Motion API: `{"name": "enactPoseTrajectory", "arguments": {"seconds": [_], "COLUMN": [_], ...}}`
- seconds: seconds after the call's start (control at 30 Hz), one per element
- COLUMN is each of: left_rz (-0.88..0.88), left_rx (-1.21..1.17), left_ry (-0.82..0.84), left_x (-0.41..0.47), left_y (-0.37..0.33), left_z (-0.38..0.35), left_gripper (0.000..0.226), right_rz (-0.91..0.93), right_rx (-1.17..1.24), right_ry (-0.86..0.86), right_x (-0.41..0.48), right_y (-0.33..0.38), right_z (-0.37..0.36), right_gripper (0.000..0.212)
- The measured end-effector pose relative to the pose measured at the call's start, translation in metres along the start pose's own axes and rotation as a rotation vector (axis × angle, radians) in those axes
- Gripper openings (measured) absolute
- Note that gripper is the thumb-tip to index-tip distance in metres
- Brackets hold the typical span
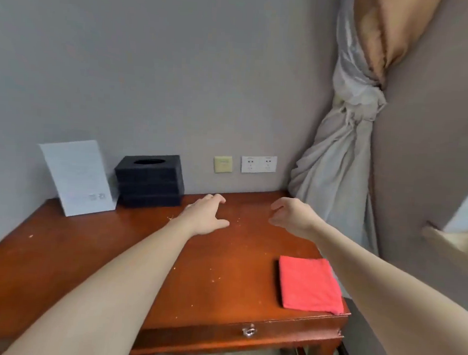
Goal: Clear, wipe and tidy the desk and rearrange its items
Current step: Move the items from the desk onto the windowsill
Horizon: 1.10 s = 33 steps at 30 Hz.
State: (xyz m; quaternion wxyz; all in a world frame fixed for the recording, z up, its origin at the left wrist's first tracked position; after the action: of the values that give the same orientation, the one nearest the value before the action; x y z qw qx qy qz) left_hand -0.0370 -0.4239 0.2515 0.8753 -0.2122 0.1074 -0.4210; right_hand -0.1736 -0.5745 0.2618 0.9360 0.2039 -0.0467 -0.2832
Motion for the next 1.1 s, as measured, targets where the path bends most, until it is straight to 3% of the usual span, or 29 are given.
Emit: {"name": "enactPoseTrajectory", "arguments": {"seconds": [0.27,0.5,0.67,1.1], "left_rz": [0.251,0.379,0.459,0.575], "left_rx": [-0.062,-0.09,-0.139,-0.198], "left_ry": [-0.136,-0.26,-0.26,-0.254], "left_x": [-0.006,0.005,0.005,0.046], "left_y": [0.096,0.135,0.161,0.251], "left_z": [0.053,0.085,0.092,0.119], "left_gripper": [0.067,0.065,0.071,0.08], "right_rz": [0.211,0.343,0.441,0.417], "right_rx": [0.035,0.059,0.041,0.066], "right_ry": [0.129,0.234,0.299,0.38], "right_x": [0.081,0.14,0.164,0.247], "right_y": [0.084,0.134,0.159,0.207], "right_z": [-0.033,-0.044,-0.058,-0.113], "right_gripper": [0.044,0.047,0.051,0.061]}}
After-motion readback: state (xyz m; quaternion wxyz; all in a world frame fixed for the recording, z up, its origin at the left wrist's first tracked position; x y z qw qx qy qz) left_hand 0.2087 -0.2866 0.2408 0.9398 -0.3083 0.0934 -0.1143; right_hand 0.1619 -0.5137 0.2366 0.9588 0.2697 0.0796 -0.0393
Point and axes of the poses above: each hand's wrist, its own x-axis towards the middle knuckle, its own z-axis out of the back of the hand, y = z × x, the point moved 10 cm from there along x, towards the middle knuckle, and after that the axes turned 7 degrees about -x, right-handed, at the moved point
